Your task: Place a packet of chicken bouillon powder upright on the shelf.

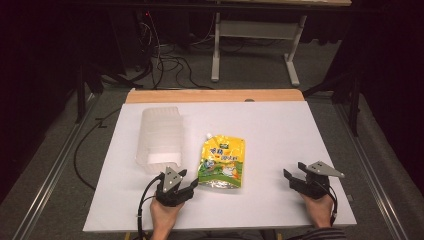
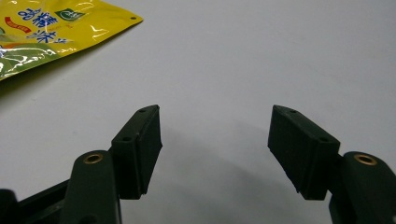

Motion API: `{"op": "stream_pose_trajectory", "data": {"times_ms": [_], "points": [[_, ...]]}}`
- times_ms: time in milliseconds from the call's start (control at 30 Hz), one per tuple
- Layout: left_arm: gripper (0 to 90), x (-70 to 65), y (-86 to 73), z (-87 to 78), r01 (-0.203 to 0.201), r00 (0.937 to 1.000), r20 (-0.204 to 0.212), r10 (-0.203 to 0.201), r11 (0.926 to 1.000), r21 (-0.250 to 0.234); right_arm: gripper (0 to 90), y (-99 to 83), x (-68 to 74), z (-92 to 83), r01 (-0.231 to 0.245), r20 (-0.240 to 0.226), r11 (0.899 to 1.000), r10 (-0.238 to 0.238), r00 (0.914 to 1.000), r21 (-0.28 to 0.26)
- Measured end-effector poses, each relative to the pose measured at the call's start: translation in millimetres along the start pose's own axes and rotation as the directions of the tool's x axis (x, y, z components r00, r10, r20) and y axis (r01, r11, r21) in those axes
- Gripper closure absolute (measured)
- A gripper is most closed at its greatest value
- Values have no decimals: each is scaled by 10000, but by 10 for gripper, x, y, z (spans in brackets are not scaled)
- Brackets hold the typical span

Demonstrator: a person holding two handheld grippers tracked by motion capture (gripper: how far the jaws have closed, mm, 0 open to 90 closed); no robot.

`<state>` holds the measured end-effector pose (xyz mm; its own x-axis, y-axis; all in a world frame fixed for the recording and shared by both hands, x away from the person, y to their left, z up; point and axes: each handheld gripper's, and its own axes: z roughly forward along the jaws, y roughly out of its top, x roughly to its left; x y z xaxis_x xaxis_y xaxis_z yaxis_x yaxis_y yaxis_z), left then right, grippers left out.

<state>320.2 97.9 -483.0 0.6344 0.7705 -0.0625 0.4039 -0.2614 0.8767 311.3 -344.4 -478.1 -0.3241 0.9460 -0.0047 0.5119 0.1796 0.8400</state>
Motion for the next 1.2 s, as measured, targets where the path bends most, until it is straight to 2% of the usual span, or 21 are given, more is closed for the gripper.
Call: {"op": "stream_pose_trajectory", "data": {"times_ms": [567, 733, 933, 1100, 1200], "points": [[433, -1, 6, 17, 92, 9998, -159, -89, 9998, 178, 347, -5, -2, -15, -62, 36, 9999, 62, 10000, -97], [433, -8, 4, 12, 14, 9998, -177, -12, 9999, 128, 347, -5, -2, -15, -54, 1, 9999, 54, 10000, -96], [422, -44, 7, 8, -235, 9988, -428, 239, 9997, 102, 348, -4, -3, -17, -70, -24, 9999, 70, 10000, -112], [407, -21, 7, -12, 6, 9991, -416, -10, 10000, -95, 348, -4, -6, -15, -48, -58, 9999, 48, 10000, -114], [403, -20, 11, -13, -17, 9988, -488, 11, 9999, -116, 347, -4, -6, -12, -65, -67, 9999, 64, 10000, -101]]}}
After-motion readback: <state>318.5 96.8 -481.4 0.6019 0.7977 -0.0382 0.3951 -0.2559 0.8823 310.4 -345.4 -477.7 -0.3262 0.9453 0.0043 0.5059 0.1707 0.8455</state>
